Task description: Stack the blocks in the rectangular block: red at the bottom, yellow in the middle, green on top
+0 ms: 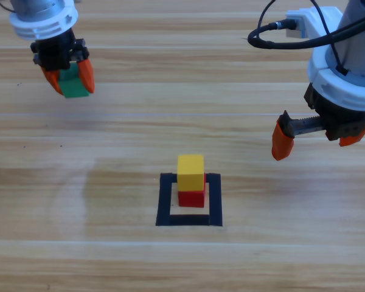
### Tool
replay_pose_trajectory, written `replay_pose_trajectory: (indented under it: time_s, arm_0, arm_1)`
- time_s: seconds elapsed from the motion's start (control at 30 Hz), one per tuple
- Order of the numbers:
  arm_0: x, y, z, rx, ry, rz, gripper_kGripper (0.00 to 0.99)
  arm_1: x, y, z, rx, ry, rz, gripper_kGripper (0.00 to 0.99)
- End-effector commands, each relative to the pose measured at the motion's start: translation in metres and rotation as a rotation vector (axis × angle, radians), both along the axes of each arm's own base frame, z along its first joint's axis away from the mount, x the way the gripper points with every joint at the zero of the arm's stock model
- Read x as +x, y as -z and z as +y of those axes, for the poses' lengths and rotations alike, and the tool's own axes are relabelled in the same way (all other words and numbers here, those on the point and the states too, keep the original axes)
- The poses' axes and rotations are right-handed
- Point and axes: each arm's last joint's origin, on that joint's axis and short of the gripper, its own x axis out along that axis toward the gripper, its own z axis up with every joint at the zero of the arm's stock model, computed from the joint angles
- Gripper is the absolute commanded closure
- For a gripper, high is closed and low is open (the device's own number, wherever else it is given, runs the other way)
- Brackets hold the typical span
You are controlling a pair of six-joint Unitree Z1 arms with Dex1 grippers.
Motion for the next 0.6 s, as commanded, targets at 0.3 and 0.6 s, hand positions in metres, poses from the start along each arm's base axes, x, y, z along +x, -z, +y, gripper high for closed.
replay_pose_trajectory:
  time_s: [0.3, 0.6]
  arm_0:
    - [-0.046, 0.007, -0.088, 0.073, 0.351, 0.034, 0.99]
    - [-0.069, 0.008, -0.116, 0.075, 0.436, 0.044, 0.969]
  arm_1:
    - [0.01, 0.024, 0.001, -0.026, 0.018, 0.052, 0.0]
    - [0.01, 0.025, 0.001, -0.027, 0.02, 0.053, 0.0]
